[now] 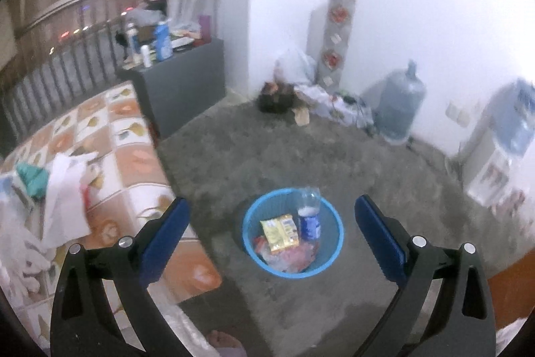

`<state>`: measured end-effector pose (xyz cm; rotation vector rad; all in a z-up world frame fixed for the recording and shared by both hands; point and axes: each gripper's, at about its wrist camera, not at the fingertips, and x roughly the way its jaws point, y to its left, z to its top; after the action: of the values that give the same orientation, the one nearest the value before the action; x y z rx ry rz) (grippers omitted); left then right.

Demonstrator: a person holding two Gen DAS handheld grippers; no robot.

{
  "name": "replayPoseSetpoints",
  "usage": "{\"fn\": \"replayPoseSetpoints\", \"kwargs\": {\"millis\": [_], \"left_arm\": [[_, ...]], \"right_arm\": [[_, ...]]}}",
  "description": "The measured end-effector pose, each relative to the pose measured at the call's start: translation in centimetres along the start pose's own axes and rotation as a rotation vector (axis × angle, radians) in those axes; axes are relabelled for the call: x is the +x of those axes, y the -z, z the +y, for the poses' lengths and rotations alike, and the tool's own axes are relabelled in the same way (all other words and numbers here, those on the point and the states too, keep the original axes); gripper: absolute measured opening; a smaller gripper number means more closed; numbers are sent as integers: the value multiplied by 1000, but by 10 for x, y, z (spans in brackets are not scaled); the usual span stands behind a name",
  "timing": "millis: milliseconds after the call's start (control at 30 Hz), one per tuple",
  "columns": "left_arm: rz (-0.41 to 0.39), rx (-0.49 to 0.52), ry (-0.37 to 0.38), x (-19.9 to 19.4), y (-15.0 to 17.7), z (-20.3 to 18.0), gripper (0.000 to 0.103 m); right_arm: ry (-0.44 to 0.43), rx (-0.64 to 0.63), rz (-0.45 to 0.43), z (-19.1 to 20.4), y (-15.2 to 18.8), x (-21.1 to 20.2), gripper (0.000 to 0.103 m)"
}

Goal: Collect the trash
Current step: 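Move both open tools back toward the tissues and plastic bags on the table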

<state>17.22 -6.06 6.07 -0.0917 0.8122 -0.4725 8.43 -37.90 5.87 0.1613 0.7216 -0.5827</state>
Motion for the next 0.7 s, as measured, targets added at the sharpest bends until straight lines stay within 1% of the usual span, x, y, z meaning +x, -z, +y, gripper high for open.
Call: {"fn": "replayPoseSetpoints", "kwargs": {"millis": [67, 133, 200, 300, 400, 500, 567, 633, 700], "left_arm": [[-27, -17, -41, -9, 9, 17, 98], [-53, -56, -56, -21, 19, 34, 98], [-58, -95, -70, -30, 26, 48, 98], [-47, -169, -109, -40, 44, 76, 98], [-30, -241, -139, -49, 65, 103, 98], [-32, -291, -174, -57, 83, 125, 98], [-41, -324, -215, -62, 95, 141, 97], [-49, -348, -226, -65, 106, 153, 97], [-58, -367, -228, -67, 112, 161, 97]], "right_arm": [[-6, -43, -18, 14, 0, -6, 95], [-17, -74, -23, 26, 0, -12, 95], [-46, -89, -29, 36, -1, -17, 95], [-157, -70, -41, 41, -2, -25, 95], [-291, -28, -53, 45, 0, -30, 95], [-370, -31, -40, 60, 0, -32, 95], [-436, -36, -29, 69, 0, -34, 95], [-501, -40, -25, 80, 0, -40, 95], [-545, -56, -12, 92, -2, -45, 95]]}}
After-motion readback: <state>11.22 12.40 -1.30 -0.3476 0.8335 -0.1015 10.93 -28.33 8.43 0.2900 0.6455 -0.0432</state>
